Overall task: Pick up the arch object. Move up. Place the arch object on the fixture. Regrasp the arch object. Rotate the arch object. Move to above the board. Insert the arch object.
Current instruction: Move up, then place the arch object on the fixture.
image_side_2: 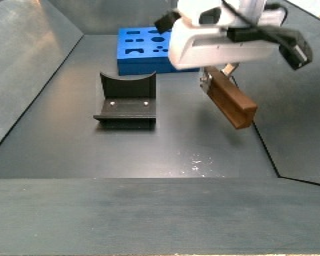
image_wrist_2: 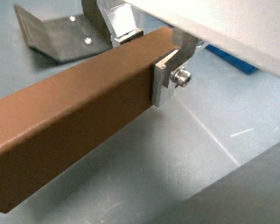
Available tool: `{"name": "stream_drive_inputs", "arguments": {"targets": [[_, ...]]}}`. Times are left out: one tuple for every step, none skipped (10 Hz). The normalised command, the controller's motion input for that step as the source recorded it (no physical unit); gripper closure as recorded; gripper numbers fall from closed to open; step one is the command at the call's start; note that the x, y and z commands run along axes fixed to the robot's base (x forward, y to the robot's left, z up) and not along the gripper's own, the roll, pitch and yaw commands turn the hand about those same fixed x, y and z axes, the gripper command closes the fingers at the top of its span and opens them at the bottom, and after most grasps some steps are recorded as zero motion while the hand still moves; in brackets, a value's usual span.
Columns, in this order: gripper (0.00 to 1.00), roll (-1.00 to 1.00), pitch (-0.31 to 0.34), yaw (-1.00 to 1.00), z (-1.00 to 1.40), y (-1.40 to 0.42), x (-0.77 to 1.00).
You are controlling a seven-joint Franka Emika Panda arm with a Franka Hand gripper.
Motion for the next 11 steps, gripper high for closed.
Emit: {"name": "stream_drive_inputs", "arguments": {"targets": [[1.0,-0.12,0.018,0.03,0.18,-0.01,-0.03],[1.0,0.0,0.0,0.0,1.0,0.0,0.0],[1.0,0.0,0.001,0.0,1.0,0.0,0.0],[1.0,-0.02,0.026,0.0,1.0,-0.01,-0.01],[1.0,-0.04,0.024,0.01,1.0,-0.01,-0.01],[1.0,-0.06,0.022,0.02,1.0,-0.01,-0.02],[1.0,-0.08,0.018,0.03,1.0,-0.02,-0.02],[1.0,-0.1,0.017,0.03,1.0,-0.02,-0.03],[1.0,-0.12,0.013,0.03,1.0,-0.02,-0.03],[1.0,-0.13,0.014,0.01,1.0,-0.02,-0.03],[1.0,-0.15,0.014,0.0,0.99,-0.01,-0.04]]}}
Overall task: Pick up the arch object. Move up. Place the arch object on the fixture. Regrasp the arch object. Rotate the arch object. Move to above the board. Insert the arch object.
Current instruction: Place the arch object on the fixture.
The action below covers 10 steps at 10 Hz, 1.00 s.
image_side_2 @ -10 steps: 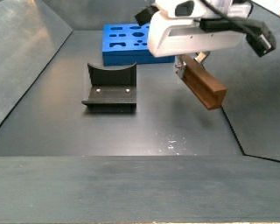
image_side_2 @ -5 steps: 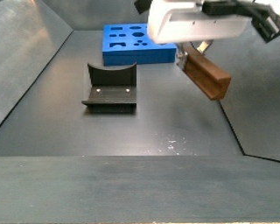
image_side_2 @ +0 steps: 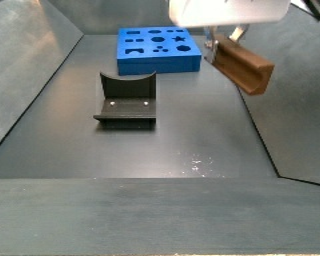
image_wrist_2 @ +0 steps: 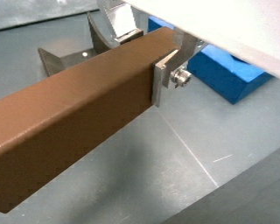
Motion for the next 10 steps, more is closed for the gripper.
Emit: {"name": "stream_drive_inputs", "arguments": {"targets": [[1.0,-0.16,0.015,-0.01,0.87,-0.01,-0.03],[1.0,-0.17,0.016,-0.02,0.76,-0.01,-0.03],[1.0,-0.18,0.019,-0.02,0.61,-0.01,-0.02],[1.0,-0.19,0.022,-0.03,0.49,0.0,-0.02],[1.0,-0.19,0.026,-0.03,0.34,0.0,-0.01],[1.0,-0.18,0.029,-0.03,0.26,0.0,-0.01],[1.0,0.22,-0.126,-1.0,0.08,-0.21,1.0],[1.0,0.24,-0.118,-1.0,0.05,-0.2,1.0],[1.0,0.27,-0.098,-0.87,0.04,-0.18,1.0],[1.0,0.26,-0.065,-0.7,0.04,-0.18,1.0]]}}
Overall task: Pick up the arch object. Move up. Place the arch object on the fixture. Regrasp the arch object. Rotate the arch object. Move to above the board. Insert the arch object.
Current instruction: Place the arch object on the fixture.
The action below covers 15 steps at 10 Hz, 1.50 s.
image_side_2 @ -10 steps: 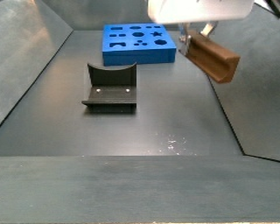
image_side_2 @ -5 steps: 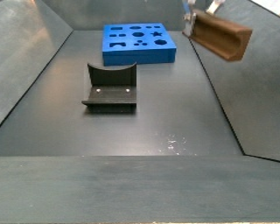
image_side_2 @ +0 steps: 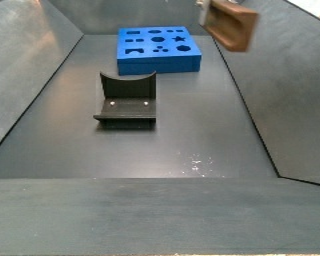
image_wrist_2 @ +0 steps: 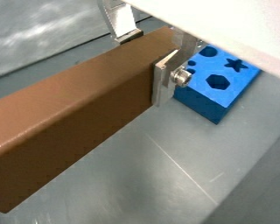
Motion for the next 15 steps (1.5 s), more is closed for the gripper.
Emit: {"name": "stream_drive_inputs", "arguments": {"targets": [[1.0,0.21,-0.007,-0.41,0.03,-0.16,1.0],[1.0,0.18,0.018,-0.26,0.02,-0.15,1.0],[1.0,0.13,0.041,-0.12,0.02,-0.13,1.0],[1.0,0.12,0.051,-0.08,0.01,-0.13,1.0],[1.0,0.12,0.073,-0.01,0.01,-0.11,1.0],[1.0,0.12,0.081,0.0,0.0,-0.11,1.0],[1.0,0.13,0.098,0.02,0.0,-0.1,1.0],[1.0,0.14,0.107,0.03,0.0,-0.09,1.0],[1.0,0.15,0.116,0.04,0.0,-0.08,1.0],[1.0,0.14,0.124,0.04,-0.01,-0.08,1.0],[1.0,0.13,0.133,0.04,-0.01,-0.07,1.0],[1.0,-1.0,0.13,0.02,-0.13,0.03,1.0],[1.0,-1.0,0.13,0.02,-0.13,0.04,1.0],[1.0,-1.0,0.131,0.0,-0.1,0.06,1.0],[1.0,-1.0,0.137,-0.01,-0.07,0.05,1.0]]}}
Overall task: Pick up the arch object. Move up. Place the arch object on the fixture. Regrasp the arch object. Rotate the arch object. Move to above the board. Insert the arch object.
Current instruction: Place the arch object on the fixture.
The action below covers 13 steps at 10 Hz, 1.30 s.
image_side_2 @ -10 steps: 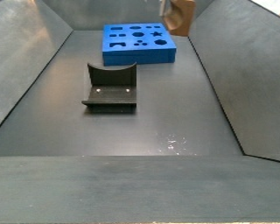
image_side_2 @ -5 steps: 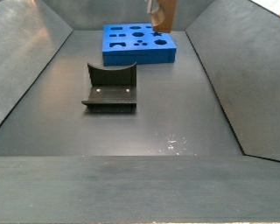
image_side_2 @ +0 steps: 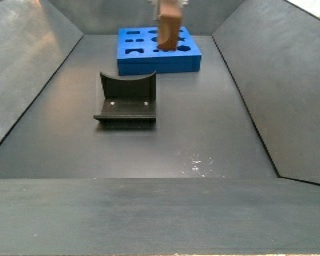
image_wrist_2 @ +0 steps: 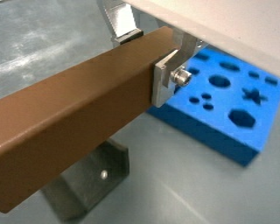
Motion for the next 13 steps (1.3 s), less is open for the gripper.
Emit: {"name": "stream_drive_inputs", "arguments": {"targets": [[1.0,-1.0,0.149,-0.02,-0.04,0.05,1.0],[1.0,-1.0,0.153,-0.02,-0.04,0.06,1.0],[1.0,-1.0,0.155,-0.03,-0.03,0.05,0.89],[1.0,-1.0,0.16,-0.05,-0.01,0.04,0.72],[1.0,-1.0,0.164,-0.06,-0.01,0.04,0.59],[1.0,-1.0,0.168,-0.07,-0.01,0.04,0.47],[1.0,-1.0,0.171,-0.09,-0.01,0.04,0.35],[1.0,-1.0,0.175,-0.11,-0.01,0.04,0.2],[1.0,-1.0,0.178,-0.13,0.0,0.04,0.09],[1.0,-1.0,0.161,-0.16,0.0,0.04,0.04],[1.0,-1.0,0.146,-0.19,0.0,0.03,0.04],[1.0,-0.91,0.129,-0.23,-0.01,0.04,0.06],[1.0,-0.72,0.1,-0.22,-0.01,0.04,0.07]]}}
